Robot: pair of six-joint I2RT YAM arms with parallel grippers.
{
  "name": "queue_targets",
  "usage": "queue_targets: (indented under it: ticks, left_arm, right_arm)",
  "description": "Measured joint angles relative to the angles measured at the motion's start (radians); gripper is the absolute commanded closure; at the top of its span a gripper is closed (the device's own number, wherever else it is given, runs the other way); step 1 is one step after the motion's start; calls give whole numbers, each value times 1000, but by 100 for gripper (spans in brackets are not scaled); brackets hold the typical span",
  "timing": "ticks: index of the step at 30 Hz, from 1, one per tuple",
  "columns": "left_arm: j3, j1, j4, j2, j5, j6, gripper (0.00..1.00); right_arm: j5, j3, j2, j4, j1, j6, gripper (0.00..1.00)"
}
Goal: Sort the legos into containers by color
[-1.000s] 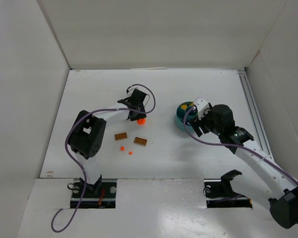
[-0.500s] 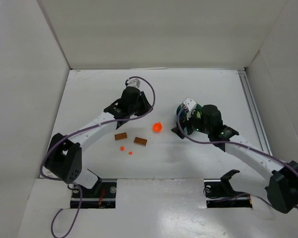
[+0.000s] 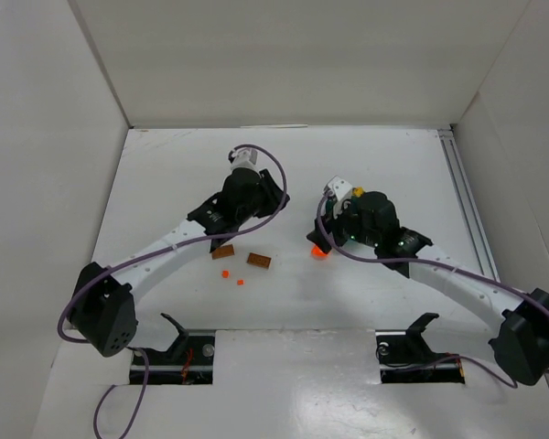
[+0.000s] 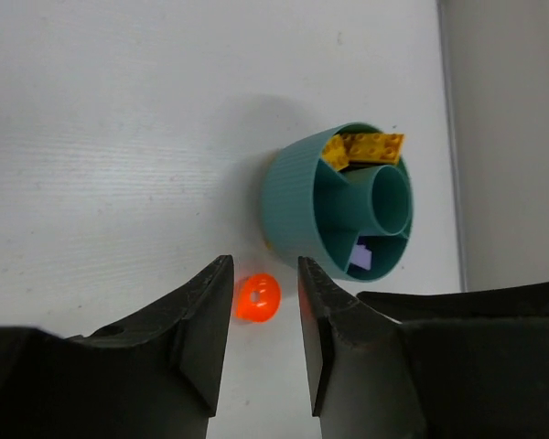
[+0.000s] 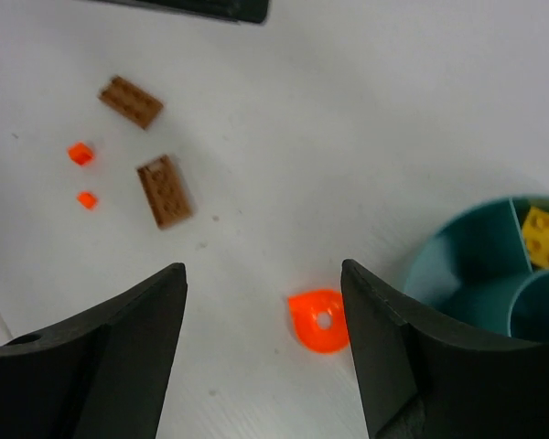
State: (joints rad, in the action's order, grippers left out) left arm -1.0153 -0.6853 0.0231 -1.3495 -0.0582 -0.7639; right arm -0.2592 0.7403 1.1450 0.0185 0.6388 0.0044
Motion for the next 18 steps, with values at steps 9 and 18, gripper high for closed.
queue_targets:
  ticks: [9,18]
  left_arm:
    - [132,0,-77,44,-67,-8,67]
    - [277,0,-100,225,-92,-33,67]
  right_arm:
    - [265,-28,27,-236,143,93,35]
    - [465,-256,-160,-187,142,413,45]
